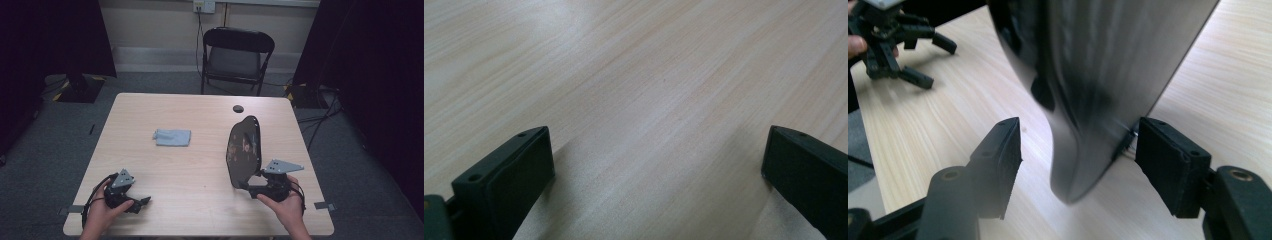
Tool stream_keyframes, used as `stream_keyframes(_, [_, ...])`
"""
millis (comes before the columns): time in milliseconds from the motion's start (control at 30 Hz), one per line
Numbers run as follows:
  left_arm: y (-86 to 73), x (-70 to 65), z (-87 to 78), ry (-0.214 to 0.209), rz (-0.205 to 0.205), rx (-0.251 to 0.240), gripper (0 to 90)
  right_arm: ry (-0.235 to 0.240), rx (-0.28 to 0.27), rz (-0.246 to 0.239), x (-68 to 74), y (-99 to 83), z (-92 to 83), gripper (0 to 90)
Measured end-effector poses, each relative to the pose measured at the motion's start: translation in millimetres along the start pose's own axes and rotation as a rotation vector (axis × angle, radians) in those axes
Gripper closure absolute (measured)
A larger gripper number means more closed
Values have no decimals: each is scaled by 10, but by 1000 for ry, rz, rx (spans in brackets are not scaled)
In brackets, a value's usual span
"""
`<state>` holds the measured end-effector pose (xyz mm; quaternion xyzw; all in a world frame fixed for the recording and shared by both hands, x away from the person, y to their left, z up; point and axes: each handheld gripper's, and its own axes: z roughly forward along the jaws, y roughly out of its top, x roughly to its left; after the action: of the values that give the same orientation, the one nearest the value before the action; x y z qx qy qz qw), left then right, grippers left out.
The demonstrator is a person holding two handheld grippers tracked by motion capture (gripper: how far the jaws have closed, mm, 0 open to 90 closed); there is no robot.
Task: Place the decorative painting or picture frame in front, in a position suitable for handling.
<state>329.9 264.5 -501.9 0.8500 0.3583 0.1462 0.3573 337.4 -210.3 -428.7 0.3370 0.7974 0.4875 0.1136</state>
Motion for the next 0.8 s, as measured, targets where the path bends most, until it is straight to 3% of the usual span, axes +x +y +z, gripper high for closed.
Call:
stream_keyframes(200, [0,0,0,0,0,0,0,-27,-2,7,14,15,74,471])
stream_keyframes(500, [0,-1,0,1,-1,0,0,-55,-10,35,-46,-2,-14,631])
stream_keyframes(800, [2,-2,2,1,-1,-1,0,-115,-33,104,-190,-50,-123,786])
